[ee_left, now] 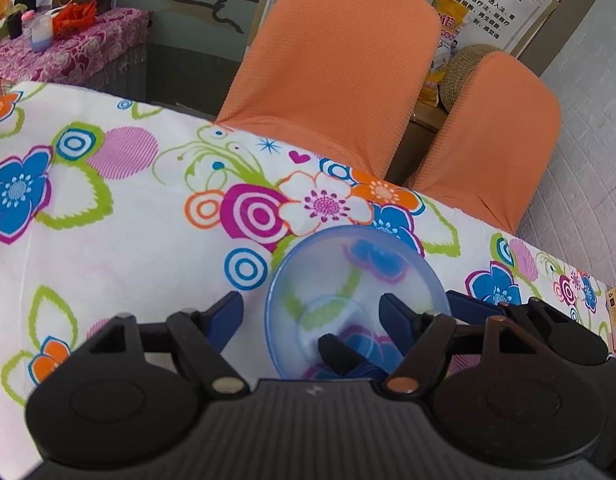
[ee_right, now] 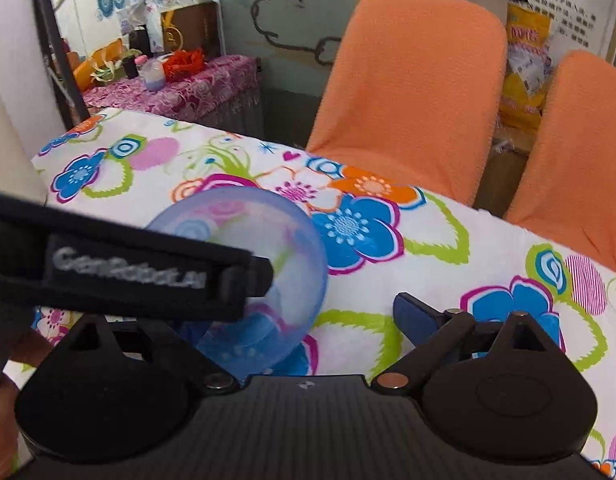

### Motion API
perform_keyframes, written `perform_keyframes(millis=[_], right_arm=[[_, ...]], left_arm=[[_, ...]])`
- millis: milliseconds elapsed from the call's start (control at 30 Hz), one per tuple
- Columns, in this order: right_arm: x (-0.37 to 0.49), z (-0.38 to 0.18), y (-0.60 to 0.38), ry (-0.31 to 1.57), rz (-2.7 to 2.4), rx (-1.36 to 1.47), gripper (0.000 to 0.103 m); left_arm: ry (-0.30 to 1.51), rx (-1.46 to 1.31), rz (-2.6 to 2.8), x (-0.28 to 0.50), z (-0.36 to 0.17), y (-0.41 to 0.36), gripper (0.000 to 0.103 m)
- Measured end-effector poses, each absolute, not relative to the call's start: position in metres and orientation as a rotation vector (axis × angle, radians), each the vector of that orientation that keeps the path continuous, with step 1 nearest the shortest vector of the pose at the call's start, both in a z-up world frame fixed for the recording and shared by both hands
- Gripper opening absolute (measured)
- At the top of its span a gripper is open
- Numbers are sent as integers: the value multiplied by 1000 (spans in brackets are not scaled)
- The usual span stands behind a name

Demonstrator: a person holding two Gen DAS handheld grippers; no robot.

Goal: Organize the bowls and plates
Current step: 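Grip the blue bowl rim with the left gripper and lift it, then carry the blue bowl into the white bowl and open the left gripper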

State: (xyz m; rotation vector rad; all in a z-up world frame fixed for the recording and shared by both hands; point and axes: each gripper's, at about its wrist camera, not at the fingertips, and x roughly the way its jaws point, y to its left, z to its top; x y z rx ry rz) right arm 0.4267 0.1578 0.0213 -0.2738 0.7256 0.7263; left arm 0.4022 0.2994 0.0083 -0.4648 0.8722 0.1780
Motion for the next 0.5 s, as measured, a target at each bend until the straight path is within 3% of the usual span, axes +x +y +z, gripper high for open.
perform_keyframes(millis=[167,233,267,300,400,500], right_arm=[[427,17,154,719,781,-239,73],[426,19,151,713,789,-244,64],[426,21,150,717,794,-237,56],[427,22,148,726,800,-225,51],[422,24,147,755,826,-212,46],[412,26,148,762,838,-206,44]], left_arm=[[868,-457,173,401,8,299,74],[870,-435,195,400,9,297,61],[876,-413,205,400,9,295,34],[880,-389,220,399,10,293,27],[896,-449,180,393,10,296,13],[913,-497,169,385,13,295,14]])
